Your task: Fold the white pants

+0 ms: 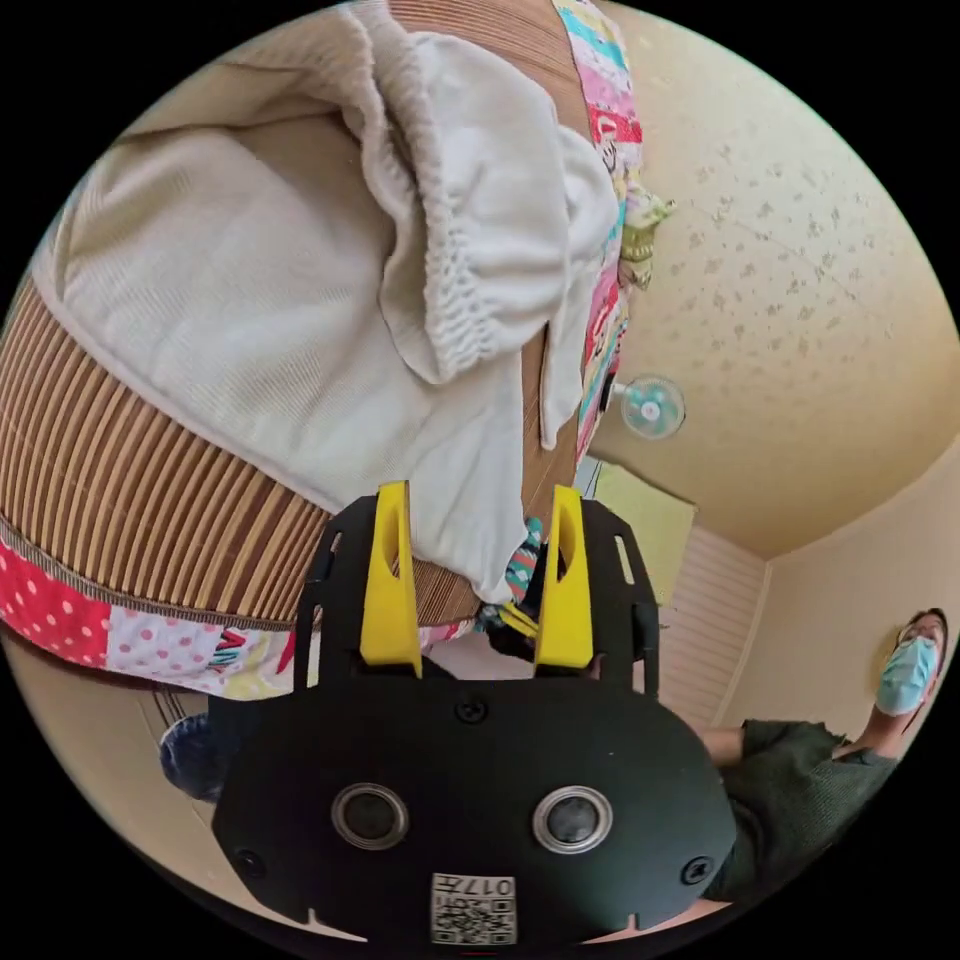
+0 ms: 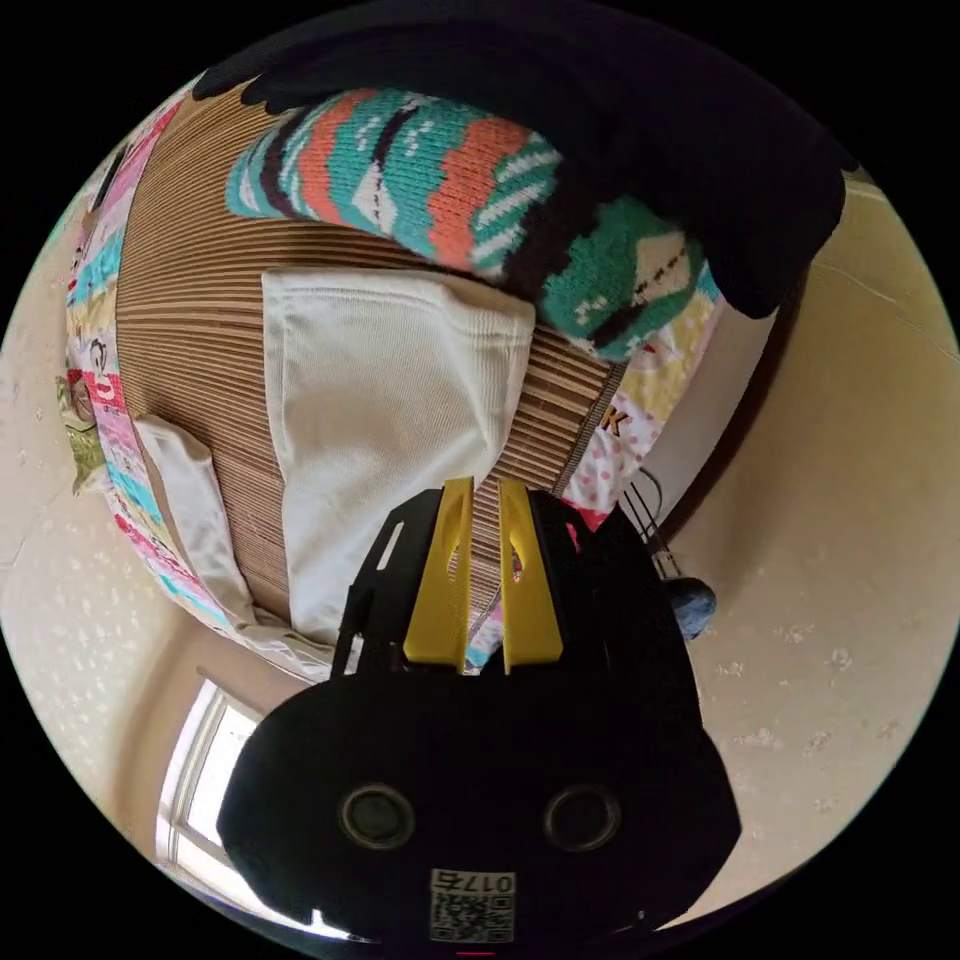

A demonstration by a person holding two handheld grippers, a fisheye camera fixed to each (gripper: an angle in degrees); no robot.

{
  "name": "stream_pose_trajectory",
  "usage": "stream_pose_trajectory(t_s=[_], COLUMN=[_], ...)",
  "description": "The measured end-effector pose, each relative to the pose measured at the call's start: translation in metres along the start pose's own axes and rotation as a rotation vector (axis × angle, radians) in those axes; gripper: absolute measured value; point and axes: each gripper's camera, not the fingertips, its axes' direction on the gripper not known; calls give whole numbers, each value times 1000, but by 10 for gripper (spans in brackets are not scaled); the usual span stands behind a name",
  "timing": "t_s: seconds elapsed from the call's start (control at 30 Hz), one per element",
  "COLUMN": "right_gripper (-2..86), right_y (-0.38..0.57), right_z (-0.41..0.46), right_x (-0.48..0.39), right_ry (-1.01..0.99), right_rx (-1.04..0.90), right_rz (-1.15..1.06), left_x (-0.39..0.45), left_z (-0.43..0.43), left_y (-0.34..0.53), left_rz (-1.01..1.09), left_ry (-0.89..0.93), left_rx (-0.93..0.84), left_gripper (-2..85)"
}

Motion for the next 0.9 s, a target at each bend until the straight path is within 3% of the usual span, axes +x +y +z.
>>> stream_pose_trajectory(t_s=[0.1,0.2,0.27,0.37,0.5,0.57,0.67,0.77,0.9], right_gripper=[58,53,47,39,35,39,60,90,110], right_y=[14,25,28,28,23,21,17,12,6], right_z=[5,8,7,-1,-30,-44,-66,-78,-94], right_x=[10,17,22,32,44,46,46,47,56], right_ry=[-73,-67,-62,-84,-88,-83,-122,-138,-152], right_rx=[-52,-99,-131,-173,-167,-158,-146,-179,-171], right_rz=[19,24,28,36,26,14,-45,-100,-108], left_x=[-7,-27,-19,23,73,87,70,43,13], left_z=[11,38,45,20,-62,-141,-226,-245,-217], left_y=[-31,-52,-57,-72,-114,-131,-113,-82,-29], left_rz=[-85,-340,-388,-191,45,126,63,-38,-131], left_ry=[21,72,293,618,472,407,320,187,-56], left_rx=[70,24,51,146,178,373,681,695,610], left_gripper=[172,139,111,14,5,14,75,154,157])
